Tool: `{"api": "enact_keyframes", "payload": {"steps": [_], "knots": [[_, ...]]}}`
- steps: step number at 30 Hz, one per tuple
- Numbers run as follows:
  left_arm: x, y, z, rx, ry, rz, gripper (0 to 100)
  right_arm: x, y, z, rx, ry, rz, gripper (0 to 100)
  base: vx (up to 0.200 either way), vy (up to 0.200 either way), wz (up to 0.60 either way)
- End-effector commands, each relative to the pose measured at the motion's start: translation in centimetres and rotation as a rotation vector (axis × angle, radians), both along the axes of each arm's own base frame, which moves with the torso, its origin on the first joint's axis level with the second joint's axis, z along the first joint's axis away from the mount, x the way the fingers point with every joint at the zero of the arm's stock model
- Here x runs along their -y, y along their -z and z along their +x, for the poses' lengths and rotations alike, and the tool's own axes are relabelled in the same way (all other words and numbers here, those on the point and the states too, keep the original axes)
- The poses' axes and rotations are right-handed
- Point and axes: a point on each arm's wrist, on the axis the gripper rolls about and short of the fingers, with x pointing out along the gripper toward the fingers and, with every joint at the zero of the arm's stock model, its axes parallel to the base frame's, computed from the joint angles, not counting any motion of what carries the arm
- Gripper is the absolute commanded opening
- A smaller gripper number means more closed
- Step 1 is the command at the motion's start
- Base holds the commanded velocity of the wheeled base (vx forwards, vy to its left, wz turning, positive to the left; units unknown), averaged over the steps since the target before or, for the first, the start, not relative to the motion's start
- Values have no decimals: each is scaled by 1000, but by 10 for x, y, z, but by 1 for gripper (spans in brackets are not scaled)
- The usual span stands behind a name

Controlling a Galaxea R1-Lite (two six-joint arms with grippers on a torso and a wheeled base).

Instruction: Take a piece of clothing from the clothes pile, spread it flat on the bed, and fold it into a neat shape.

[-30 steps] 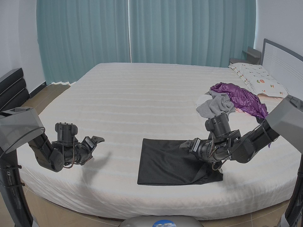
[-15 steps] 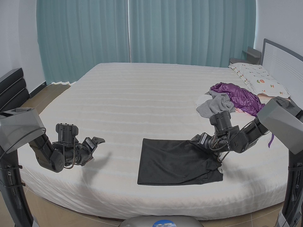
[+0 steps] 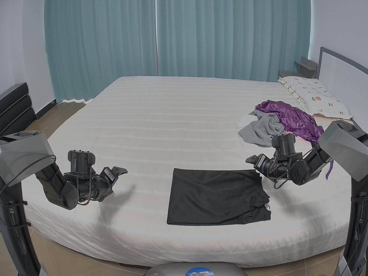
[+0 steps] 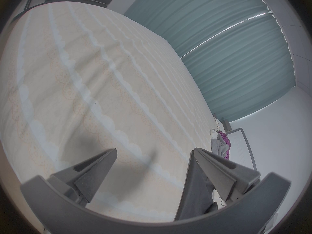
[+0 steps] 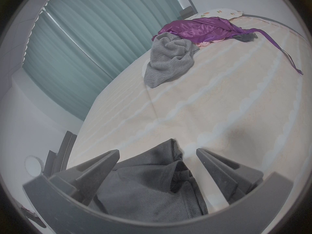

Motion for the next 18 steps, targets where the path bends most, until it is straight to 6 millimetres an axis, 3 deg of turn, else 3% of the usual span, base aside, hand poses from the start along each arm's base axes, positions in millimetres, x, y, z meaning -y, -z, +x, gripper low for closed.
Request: {"api": "enact_keyframes", "payload": {"steps": [1, 7, 8, 18], "knots": [[0, 0, 0, -1, 0, 0, 100, -1, 3, -5, 2, -28, -13, 100, 0, 0, 0], [0, -1, 1, 25, -1, -4, 100, -1, 17, -6, -22, -67, -39, 100, 0, 0, 0], [0, 1, 1, 22, -3, -4, 100, -1, 18, -6, -22, -68, -40, 0, 0, 0, 0], [0, 1, 1, 20, -1, -4, 100, 8, 11, 8, 38, -34, -24, 0, 0, 0, 0]]}}
